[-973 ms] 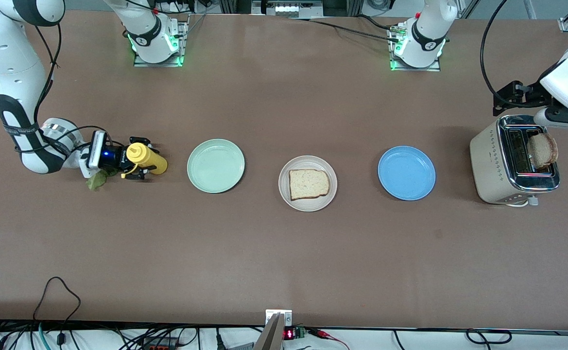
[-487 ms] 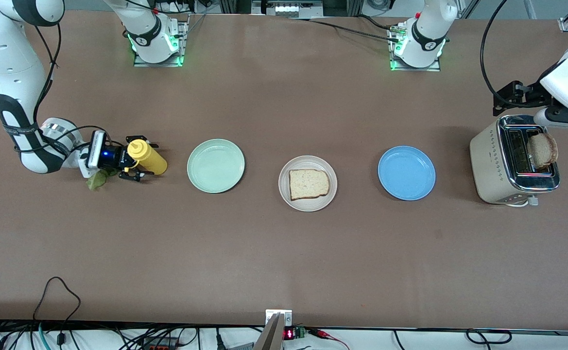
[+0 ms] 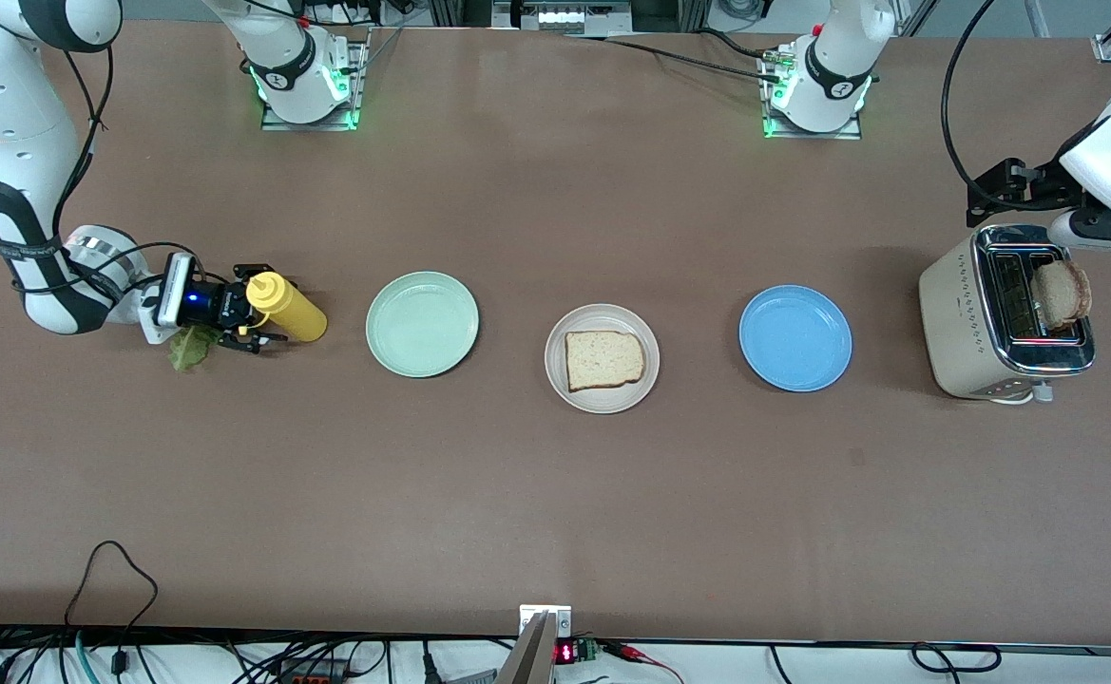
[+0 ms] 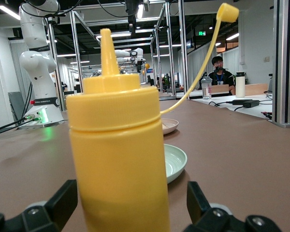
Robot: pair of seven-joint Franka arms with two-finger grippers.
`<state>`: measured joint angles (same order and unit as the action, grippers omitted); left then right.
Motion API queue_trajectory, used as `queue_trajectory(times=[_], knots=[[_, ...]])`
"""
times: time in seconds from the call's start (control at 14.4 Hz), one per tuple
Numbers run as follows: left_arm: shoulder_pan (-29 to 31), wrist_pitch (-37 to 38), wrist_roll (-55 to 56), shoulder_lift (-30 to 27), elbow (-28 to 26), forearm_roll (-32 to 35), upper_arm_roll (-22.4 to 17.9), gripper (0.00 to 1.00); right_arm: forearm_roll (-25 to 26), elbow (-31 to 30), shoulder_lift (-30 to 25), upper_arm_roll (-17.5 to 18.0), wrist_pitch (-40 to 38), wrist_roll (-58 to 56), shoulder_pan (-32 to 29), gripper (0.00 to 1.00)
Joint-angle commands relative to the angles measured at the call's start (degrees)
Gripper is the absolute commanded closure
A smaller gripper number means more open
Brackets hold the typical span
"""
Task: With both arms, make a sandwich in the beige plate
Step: 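Lower the bottle onto the table and open the right gripper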
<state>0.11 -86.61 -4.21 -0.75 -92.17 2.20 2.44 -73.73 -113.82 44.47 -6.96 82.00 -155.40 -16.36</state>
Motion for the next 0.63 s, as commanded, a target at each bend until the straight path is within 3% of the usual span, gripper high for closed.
queue_trajectory(times=[0.0, 0.56], knots=[[0.51, 0.30, -0.80, -0.39, -0.20, -0.79, 0.11, 0.00, 2.71, 0.09, -1.75, 0.11, -0.97, -0.87, -1.66, 0.00], [0.51, 0.30, -0.80, -0.39, -0.20, -0.79, 0.11, 0.00, 11.85, 5.53, -7.98, -5.60, -2.46, 7.37, -1.31, 0.00]])
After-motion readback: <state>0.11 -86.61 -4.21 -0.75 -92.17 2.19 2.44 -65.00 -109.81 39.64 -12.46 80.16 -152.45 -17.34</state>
